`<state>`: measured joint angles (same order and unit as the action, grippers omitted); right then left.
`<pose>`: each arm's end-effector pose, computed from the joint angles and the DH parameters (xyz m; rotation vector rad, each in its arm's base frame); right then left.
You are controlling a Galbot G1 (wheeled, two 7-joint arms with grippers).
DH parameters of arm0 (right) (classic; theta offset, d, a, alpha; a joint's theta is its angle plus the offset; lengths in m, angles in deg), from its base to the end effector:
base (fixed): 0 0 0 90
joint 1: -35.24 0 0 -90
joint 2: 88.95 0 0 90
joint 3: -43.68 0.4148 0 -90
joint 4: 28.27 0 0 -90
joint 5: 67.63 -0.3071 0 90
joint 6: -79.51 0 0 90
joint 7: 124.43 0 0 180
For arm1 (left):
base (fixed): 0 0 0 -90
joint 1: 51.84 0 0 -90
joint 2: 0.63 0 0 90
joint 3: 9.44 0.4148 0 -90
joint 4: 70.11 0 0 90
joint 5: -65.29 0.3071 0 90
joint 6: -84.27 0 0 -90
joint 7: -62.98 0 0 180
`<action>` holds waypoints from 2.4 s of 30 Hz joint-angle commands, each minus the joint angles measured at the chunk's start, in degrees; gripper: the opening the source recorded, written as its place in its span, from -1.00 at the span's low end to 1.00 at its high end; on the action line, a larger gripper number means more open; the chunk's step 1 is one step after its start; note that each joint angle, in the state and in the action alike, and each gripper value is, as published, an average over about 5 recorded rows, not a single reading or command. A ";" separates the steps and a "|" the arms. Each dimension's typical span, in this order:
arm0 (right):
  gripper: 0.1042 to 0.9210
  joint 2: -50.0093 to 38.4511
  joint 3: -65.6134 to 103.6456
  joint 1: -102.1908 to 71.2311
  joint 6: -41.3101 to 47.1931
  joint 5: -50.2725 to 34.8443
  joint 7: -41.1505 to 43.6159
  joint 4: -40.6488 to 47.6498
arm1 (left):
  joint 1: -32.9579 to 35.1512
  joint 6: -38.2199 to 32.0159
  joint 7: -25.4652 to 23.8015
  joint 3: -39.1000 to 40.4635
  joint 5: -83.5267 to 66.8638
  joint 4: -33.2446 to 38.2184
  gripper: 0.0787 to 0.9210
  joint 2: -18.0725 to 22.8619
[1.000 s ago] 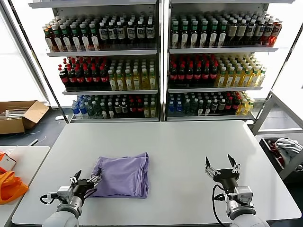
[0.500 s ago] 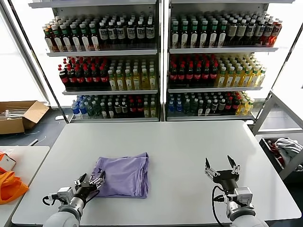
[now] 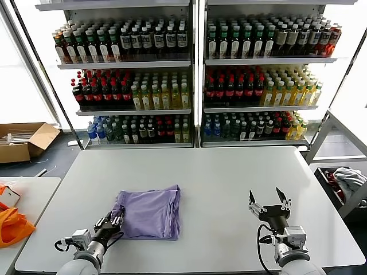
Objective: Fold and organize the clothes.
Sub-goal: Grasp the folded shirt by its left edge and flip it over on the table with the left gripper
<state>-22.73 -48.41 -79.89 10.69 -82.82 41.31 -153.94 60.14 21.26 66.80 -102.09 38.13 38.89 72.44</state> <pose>0.1326 -0.0867 -0.3045 -0.0071 -2.9233 0.2216 0.1577 0.1045 -0.3842 -0.0335 -2.6020 0.1989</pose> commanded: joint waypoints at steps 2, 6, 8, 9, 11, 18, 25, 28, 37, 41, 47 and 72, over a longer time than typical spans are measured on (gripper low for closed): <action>0.76 -0.09 0.09 0.13 -0.28 -0.20 -0.06 0.34 | -0.65 -2.30 1.33 -0.63 4.98 -0.30 -0.46 0.27; 0.76 -0.39 0.14 0.37 -0.50 -0.30 -0.11 0.97 | -1.87 -2.85 2.29 -3.43 5.96 0.28 -0.74 -0.83; 0.76 -0.57 0.17 0.64 -0.47 -0.40 -0.13 1.18 | -2.39 -2.91 2.30 -6.27 6.42 1.10 -0.85 -2.63; 0.76 -0.63 0.19 0.82 -0.42 -0.46 -0.14 1.25 | -2.55 -3.03 2.14 -7.93 6.89 1.44 -0.89 -3.77; 0.76 -0.64 0.23 1.17 -0.31 -0.63 -0.15 1.35 | -2.86 -3.44 1.60 -12.24 8.03 1.60 -0.92 -6.85; 0.76 0.01 -0.17 1.52 -0.38 -0.78 -0.12 1.62 | -3.07 -5.28 -0.44 -27.31 11.20 -3.05 -0.92 -20.71; 0.76 0.72 -0.36 1.51 -0.91 -0.85 -0.22 2.66 | -2.27 -8.86 -1.71 -26.68 21.61 -4.48 -0.92 -26.73; 0.76 1.15 -0.14 0.97 -0.91 -0.68 -0.27 2.50 | -1.67 -8.87 -2.35 -22.40 23.33 -2.14 -0.92 -24.59; 0.76 1.85 2.43 -2.11 -0.78 0.23 -0.50 1.59 | -2.00 -6.41 -1.07 -2.05 20.91 4.35 -0.92 -14.72; 0.76 2.66 3.22 -3.42 -0.73 1.01 -0.64 1.35 | -6.20 -3.53 1.14 7.80 17.82 8.12 -0.92 -10.46; 0.76 3.90 4.29 -5.89 -0.76 2.39 -0.75 0.36 | -11.11 -1.72 3.36 21.77 15.85 9.50 -0.92 -3.66; 0.76 3.14 0.84 -3.44 1.30 1.08 -0.37 1.61 | -17.26 -3.62 6.51 30.65 5.36 0.15 -0.42 11.60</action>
<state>-18.63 -46.29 -84.75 11.09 -78.36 40.75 -153.61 46.51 17.66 71.27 -75.37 52.47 40.93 79.46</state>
